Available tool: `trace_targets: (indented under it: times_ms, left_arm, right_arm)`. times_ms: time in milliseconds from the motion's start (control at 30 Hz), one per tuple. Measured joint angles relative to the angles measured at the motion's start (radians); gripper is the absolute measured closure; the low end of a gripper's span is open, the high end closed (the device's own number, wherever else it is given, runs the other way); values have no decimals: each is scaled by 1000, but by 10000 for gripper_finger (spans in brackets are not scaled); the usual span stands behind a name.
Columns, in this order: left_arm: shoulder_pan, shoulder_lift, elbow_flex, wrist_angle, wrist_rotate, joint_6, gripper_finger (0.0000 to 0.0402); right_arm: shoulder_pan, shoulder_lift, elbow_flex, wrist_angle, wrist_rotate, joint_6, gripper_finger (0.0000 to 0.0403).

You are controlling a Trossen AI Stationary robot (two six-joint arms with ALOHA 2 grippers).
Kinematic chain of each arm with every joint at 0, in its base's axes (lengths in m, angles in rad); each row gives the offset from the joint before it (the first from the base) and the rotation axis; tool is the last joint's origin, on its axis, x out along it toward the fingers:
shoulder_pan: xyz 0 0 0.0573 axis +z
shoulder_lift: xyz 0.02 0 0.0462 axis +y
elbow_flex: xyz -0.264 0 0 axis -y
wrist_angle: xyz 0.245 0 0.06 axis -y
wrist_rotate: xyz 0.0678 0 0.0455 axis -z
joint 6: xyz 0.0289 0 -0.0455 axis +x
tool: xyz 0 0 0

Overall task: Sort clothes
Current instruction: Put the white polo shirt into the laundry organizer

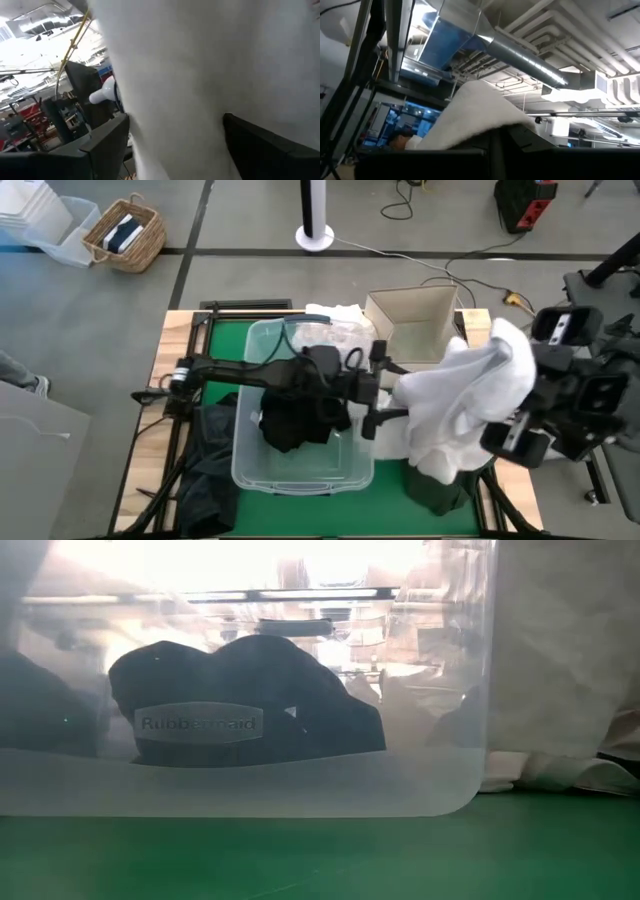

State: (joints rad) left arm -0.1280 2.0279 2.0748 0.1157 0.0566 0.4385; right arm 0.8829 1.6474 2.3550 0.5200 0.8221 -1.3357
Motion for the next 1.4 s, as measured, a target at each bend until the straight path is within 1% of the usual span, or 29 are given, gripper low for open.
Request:
trace_targets:
  times_ms: [67, 133, 267, 300, 367, 433, 467, 533, 600, 633, 667, 767, 800, 1067, 1267, 1367, 1400]
  left_arm:
    - [-2, 50, 74, -19, 0, 0, 106]
    - [-2, 96, 140, -42, 23, -1, 106]
    - [-1, 169, 264, -122, 138, -3, 107]
    - [-1, 180, 283, -140, 151, -2, 110]
    - [-1, 174, 266, -118, 170, 9, 125]
    - [-2, 169, 257, -145, 175, 24, 159]
    - [-3, 166, 256, -161, 177, 25, 184]
    - [-6, 157, 256, -192, 179, 24, 251]
    - [-8, 152, 269, -225, 180, 17, 334]
    - [-8, 150, 280, -246, 182, 9, 366]
    - [-8, 143, 281, -260, 187, -7, 382]
    - [-8, 107, 273, -312, 192, -35, 392]
    - [-11, 92, 272, -337, 192, -42, 396]
    - [-20, -65, 272, -528, 193, -180, 400]
    - [-22, -158, 272, -541, 190, -249, 401]
    - [-21, -207, 277, -540, 143, -275, 401]
    - [-21, -220, 280, -539, 113, -277, 401]
  right_arm:
    - [0, 6, 0, 1, 2, 0, 394]
    - [0, 9, 0, 2, 3, 0, 394]
    - [0, 10, 0, 2, 33, 0, 394]
    - [0, 10, 0, 2, 46, -1, 394]
    - [0, 5, 0, 1, 72, -8, 394]
    - [0, -4, 0, 1, 120, -15, 391]
    - [0, -12, 0, 1, 150, -24, 389]
    - [0, -25, 0, 4, 218, -77, 384]
    - [0, -42, 1, 5, 295, -125, 377]
    - [0, -49, 1, 5, 333, -142, 373]
    - [0, -56, 1, 7, 369, -160, 370]
    - [0, -76, 1, 5, 472, -194, 354]
    - [0, -83, 1, 2, 483, -192, 348]
    - [-10, -110, -1, -40, 483, -181, 274]
    - [-71, -114, -3, -94, 480, -171, 217]
    - [-107, -116, -3, -92, 479, -170, 193]
    - [-115, -116, -3, -92, 479, -167, 186]
